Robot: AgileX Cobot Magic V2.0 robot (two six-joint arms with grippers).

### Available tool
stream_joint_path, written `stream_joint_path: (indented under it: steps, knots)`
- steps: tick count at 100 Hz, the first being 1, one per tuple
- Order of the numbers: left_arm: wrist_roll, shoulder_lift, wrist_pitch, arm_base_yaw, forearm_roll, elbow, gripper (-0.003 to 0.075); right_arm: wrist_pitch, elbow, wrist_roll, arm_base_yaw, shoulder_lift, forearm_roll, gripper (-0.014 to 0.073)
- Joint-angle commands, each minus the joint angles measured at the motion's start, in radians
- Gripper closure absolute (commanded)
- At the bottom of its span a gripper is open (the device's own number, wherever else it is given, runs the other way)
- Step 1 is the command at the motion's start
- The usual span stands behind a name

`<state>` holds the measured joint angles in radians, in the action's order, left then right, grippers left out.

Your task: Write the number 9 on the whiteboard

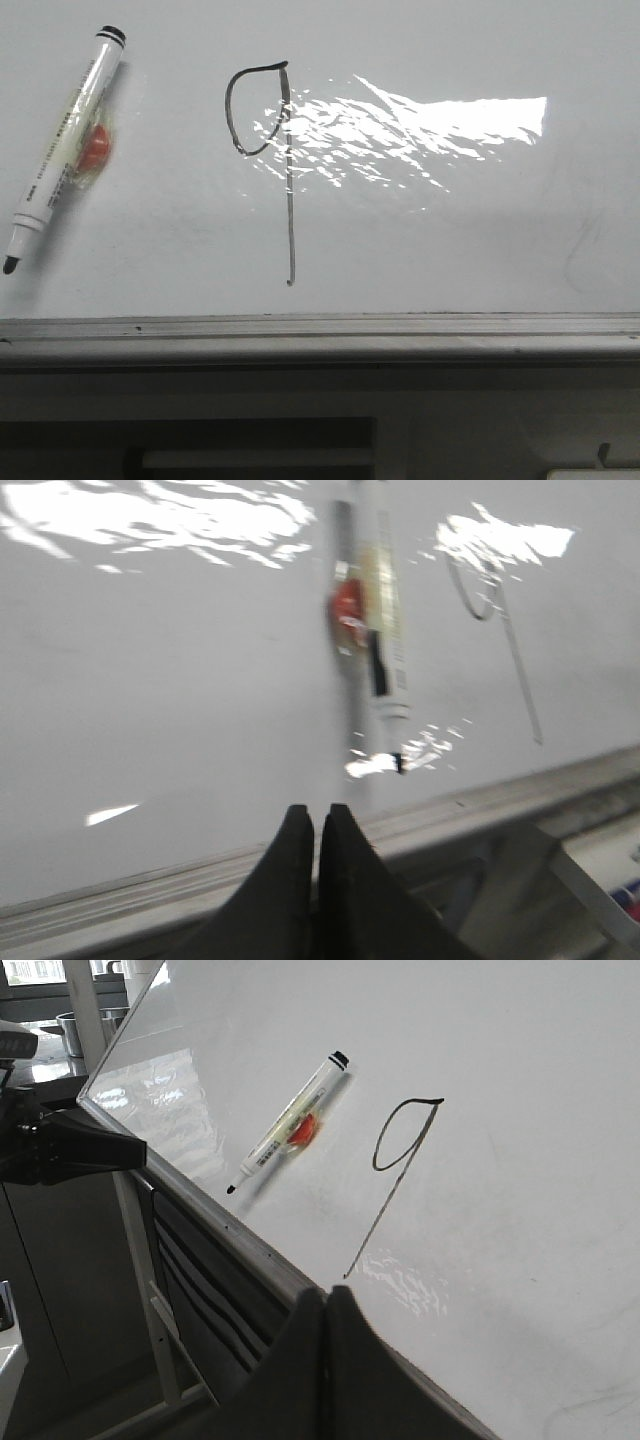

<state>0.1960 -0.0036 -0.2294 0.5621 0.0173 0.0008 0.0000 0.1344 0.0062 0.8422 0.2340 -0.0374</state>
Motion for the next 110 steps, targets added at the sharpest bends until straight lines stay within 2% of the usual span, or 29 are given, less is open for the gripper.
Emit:
stream_joint_path:
  steps: [1, 30, 40, 48, 60, 64, 87, 110]
  knots:
    - [0.063, -0.028, 0.082, -0.1, -0.017, 0.018, 0.0741, -0.079, 0.024, -0.006, 0.005, 0.005, -0.011, 0.0661]
    - [0.046, -0.029, 0.076, -0.294, -0.087, 0.018, 0.0741, -0.079, 0.024, -0.006, 0.005, 0.005, -0.011, 0.0661]
    - [-0.058, -0.029, 0.076, -0.361, -0.1, 0.018, 0.0741, -0.079, 0.024, -0.006, 0.005, 0.005, -0.011, 0.0661]
    - [-0.084, -0.029, 0.069, -0.418, -0.1, 0.018, 0.0741, -0.079, 0.024, -0.006, 0.005, 0.005, -0.011, 0.0661]
    - [-0.09, -0.029, -0.022, -0.48, -0.082, 0.018, 0.0741, -0.079, 0.024, -0.006, 0.005, 0.005, -0.011, 0.0661]
    - [-0.113, -0.029, -0.072, -0.492, -0.063, 0.018, 0.0741, -0.079, 0.024, -0.006, 0.005, 0.005, -0.011, 0.0661]
    - [-0.15, -0.029, -0.064, -0.549, -0.047, 0.02, 0.0741, -0.079, 0.024, -0.006, 0.005, 0.005, -0.011, 0.0661]
    - [-0.15, -0.029, -0.062, -0.555, -0.047, 0.02, 0.0741, -0.079, 0.024, -0.006, 0.005, 0.005, -0.011, 0.0661]
